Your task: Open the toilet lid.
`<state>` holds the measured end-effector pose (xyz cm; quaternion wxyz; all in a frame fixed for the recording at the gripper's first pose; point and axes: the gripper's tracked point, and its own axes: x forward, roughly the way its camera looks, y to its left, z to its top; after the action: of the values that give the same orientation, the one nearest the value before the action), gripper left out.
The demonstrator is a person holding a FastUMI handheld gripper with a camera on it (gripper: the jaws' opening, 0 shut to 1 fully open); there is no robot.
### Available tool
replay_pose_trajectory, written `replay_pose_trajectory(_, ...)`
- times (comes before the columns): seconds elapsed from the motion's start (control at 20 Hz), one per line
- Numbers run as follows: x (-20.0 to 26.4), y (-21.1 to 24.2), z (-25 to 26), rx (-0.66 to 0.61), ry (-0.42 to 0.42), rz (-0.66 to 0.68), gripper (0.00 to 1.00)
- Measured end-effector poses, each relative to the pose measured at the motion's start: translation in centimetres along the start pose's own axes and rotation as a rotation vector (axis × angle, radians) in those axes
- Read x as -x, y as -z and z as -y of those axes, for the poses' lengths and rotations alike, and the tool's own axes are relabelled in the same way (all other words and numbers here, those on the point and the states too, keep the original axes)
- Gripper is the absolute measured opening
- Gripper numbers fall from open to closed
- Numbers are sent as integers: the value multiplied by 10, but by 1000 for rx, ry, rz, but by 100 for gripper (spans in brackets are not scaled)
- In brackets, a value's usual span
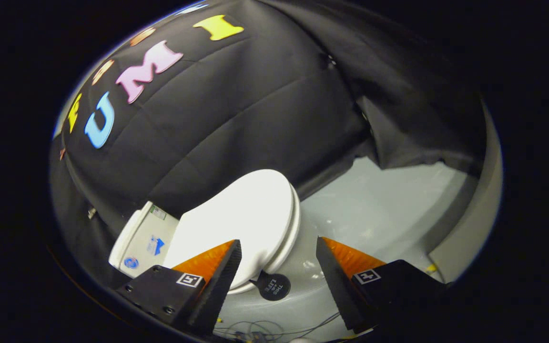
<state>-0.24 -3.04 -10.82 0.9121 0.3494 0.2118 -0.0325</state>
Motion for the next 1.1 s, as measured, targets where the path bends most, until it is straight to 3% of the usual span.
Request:
replay_pose_trajectory(0.25, 5, 30, 0, -261, -60, -150, 96)
replay_pose_trajectory(0.3, 4, 37, -1, -324, -76, -180, 79)
replay_pose_trajectory(0.45, 5, 45, -3, -443, -103, -235, 76)
replay_pose_trajectory(0.6, 5, 44, -4, -480, -123, -244, 76)
replay_pose_trajectory(0.7, 4, 49, 1, -498, -106, -263, 54)
replay_pose_trajectory(1.05, 0, 54, 3, -537, -129, -287, 54)
replay_pose_trajectory(1.1, -4, 56, 4, -547, -126, -281, 43)
